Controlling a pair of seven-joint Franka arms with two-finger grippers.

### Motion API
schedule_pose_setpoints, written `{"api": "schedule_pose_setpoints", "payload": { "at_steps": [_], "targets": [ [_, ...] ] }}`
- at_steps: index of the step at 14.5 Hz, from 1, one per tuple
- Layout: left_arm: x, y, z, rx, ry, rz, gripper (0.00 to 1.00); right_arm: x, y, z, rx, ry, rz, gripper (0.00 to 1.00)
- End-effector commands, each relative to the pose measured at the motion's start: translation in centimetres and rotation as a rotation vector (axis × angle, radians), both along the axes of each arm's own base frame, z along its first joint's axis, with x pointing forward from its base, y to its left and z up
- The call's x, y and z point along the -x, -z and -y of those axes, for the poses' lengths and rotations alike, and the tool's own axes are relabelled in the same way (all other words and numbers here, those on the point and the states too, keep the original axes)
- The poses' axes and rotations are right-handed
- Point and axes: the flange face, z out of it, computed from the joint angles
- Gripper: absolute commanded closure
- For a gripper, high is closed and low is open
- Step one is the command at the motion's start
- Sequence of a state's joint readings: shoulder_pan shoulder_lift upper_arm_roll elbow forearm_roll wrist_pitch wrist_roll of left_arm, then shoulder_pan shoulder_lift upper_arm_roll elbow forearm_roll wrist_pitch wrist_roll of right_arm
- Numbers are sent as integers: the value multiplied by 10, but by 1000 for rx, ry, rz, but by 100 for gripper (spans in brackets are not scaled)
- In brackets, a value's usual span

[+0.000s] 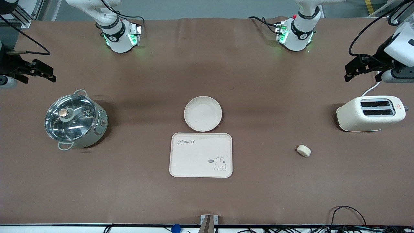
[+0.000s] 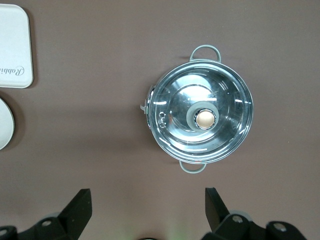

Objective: Place bun in plate and plate on tray
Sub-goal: 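Reach the left gripper toward the cream bun while the right gripper moves out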

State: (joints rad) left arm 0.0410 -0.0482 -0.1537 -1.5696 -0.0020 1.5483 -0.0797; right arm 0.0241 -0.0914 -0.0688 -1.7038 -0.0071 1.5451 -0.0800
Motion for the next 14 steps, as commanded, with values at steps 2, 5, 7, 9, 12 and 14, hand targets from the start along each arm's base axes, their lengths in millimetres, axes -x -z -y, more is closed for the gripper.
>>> {"api": "schedule_pose_setpoints", "payload": {
  "at_steps": [2,5,7,9,12,14],
  "targets": [
    [1,-6,-5,-20,3,1,0,8,-1,0,-14,-7,13,0],
    [-10,4,-11,-78,7,-6,0,8,-4,-2,-10,-15,19,0],
    [-26,29,-12,-63,-10,-37,0,8,-1,-3,-12,-13,11,0],
    [-45,56,-13,-52,-16,-21,0,9,1,-4,-12,-16,4,0],
    [-77,130,-13,-38,-156,-58,0,7,26,-14,-24,-21,-30,0],
    [-100,184,-12,-34,-344,-59,0,3,35,-36,-81,-46,-31,0]
  ]
}}
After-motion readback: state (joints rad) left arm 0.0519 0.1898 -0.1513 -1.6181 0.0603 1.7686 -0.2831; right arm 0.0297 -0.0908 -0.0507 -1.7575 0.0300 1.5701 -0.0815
